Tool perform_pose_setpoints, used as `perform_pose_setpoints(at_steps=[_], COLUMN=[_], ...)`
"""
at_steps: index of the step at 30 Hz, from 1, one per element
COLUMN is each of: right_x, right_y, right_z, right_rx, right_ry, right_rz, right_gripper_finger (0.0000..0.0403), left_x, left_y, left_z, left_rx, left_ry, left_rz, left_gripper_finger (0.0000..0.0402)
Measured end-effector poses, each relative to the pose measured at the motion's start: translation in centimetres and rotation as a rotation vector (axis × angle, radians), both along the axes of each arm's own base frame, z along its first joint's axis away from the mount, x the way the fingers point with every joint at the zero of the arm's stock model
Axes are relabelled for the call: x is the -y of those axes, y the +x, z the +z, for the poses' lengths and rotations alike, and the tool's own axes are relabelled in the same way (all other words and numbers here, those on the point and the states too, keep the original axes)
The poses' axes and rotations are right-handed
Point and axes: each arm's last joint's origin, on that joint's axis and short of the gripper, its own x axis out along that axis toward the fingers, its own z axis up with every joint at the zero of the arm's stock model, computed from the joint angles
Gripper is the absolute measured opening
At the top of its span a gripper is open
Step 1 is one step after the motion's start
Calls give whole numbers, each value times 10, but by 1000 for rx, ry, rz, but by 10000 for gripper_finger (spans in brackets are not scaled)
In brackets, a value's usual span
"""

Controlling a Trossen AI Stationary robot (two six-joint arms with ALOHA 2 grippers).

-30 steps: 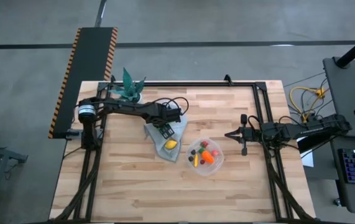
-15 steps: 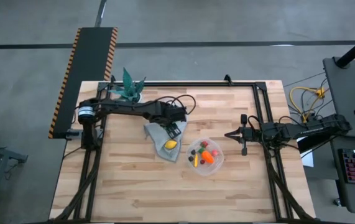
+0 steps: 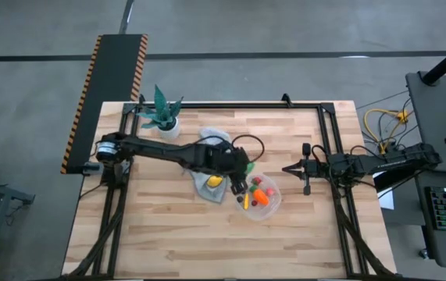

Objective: Pick and placing Produce into tupperware
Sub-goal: Put the green corn into the transparent bin

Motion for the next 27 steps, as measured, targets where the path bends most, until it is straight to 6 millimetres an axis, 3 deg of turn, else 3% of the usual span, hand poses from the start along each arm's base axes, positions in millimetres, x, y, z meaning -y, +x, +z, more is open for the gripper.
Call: perform_pose_setpoints(at_steps=[17, 27], right_x=[0, 0], right_y=[0, 0], right_z=[0, -1], right_rx=[-1, -6], right_ry=[0, 0], right_rz=[0, -1], right_gripper_finger=[9, 9], left_x=[16, 30], left_y=[35, 55], left_z=[-62, -66], left_rx=[-69, -57], left_ry=[-51, -73], left_rz=[-71, -142], left_gripper_finger=[197, 197])
